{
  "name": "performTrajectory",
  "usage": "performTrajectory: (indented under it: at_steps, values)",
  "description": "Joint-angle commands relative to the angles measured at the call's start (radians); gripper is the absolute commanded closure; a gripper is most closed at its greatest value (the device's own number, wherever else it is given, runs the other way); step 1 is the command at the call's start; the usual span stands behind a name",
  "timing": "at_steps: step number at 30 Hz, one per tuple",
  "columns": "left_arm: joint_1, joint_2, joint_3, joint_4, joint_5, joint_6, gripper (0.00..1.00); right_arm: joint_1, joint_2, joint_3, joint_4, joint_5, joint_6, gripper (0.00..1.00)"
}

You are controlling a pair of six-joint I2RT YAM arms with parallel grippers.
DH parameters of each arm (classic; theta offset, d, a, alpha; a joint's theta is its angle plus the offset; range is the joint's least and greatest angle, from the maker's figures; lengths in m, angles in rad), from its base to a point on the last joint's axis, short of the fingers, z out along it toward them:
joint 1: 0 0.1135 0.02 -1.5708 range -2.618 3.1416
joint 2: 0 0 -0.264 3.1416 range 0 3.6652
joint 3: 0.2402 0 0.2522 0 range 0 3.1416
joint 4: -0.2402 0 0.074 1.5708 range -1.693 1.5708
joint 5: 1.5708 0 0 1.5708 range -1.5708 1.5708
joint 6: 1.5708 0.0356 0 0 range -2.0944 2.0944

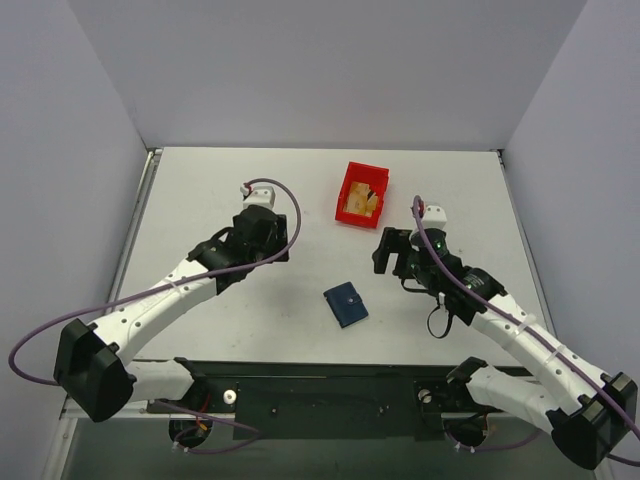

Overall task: Put the credit cards into the card holder
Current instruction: Reset both arms

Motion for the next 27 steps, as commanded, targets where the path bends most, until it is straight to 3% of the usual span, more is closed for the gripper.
performTrajectory:
  at_steps: [1, 5, 27]
  values:
    - [-0.001, 0.026, 0.069, -0.049, -0.035, 0.048, 0.29, 0.0, -0.067, -0.088, 0.181, 0.022, -0.014, 0.14]
    - [-0.003, 0.02, 0.069, -0.049, -0.052, 0.045, 0.29, 0.005, -0.1, -0.197, 0.364, 0.016, -0.054, 0.05]
    - [-0.001, -0.082, -0.031, -0.012, -0.046, -0.002, 0.29, -0.001, -0.154, -0.241, 0.287, 0.054, -0.077, 0.03]
